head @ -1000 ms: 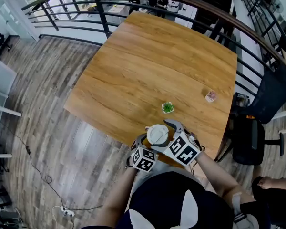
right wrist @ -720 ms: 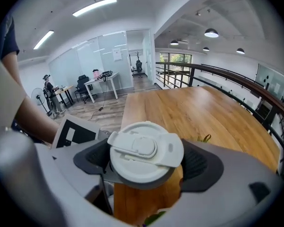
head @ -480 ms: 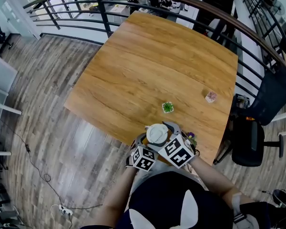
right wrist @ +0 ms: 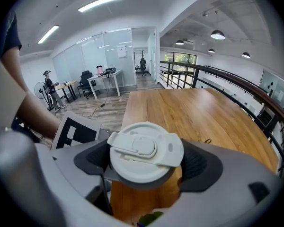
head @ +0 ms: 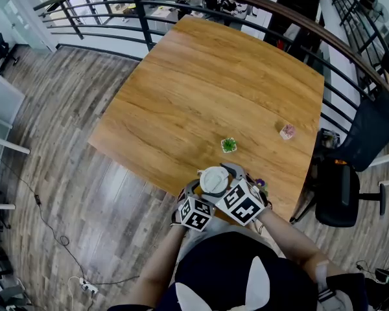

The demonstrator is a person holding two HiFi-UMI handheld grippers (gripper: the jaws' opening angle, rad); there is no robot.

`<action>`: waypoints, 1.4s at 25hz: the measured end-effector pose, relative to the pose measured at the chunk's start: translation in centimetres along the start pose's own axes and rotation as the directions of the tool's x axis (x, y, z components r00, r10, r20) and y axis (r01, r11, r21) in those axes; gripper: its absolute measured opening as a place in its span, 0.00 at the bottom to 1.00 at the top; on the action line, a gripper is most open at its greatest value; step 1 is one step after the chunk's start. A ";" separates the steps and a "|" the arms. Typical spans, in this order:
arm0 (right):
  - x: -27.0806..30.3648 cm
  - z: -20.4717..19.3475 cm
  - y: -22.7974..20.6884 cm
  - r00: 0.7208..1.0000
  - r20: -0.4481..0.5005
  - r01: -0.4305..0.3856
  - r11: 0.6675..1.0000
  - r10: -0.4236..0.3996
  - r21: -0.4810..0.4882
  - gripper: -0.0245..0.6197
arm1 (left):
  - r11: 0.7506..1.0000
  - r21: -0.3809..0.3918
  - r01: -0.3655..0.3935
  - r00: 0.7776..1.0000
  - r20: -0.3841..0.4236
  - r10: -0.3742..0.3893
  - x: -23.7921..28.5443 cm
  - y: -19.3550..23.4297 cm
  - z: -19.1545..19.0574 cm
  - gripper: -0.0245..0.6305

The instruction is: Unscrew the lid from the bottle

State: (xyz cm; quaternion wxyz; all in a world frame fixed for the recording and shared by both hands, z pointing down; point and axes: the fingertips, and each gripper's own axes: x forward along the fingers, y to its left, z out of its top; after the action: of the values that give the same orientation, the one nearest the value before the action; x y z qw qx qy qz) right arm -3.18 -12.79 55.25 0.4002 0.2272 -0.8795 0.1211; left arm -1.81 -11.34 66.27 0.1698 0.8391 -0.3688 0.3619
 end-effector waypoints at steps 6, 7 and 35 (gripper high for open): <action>-0.5 0.8 -0.2 0.999 0.034 0.006 1.000 -0.006 0.007 0.73 | 1.000 0.002 -0.001 1.000 -0.002 0.001 -0.1 0.2 0.0 0.50; -0.6 0.9 -0.2 0.999 0.041 0.003 1.000 -0.004 0.011 0.73 | 1.000 0.002 -0.001 1.000 -0.003 0.001 -0.1 0.2 -0.1 0.50; -5.5 3.9 -4.4 0.940 0.340 -0.169 0.892 0.018 0.420 0.73 | 1.000 -0.001 -0.004 1.000 -0.011 0.004 -0.2 0.2 -0.1 0.50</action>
State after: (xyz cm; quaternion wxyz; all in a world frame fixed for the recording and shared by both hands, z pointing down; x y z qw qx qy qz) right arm -0.41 -16.48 48.69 0.1802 0.2860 -0.8928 0.2979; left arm -2.11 -11.32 66.20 0.1714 0.8363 -0.3698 0.3666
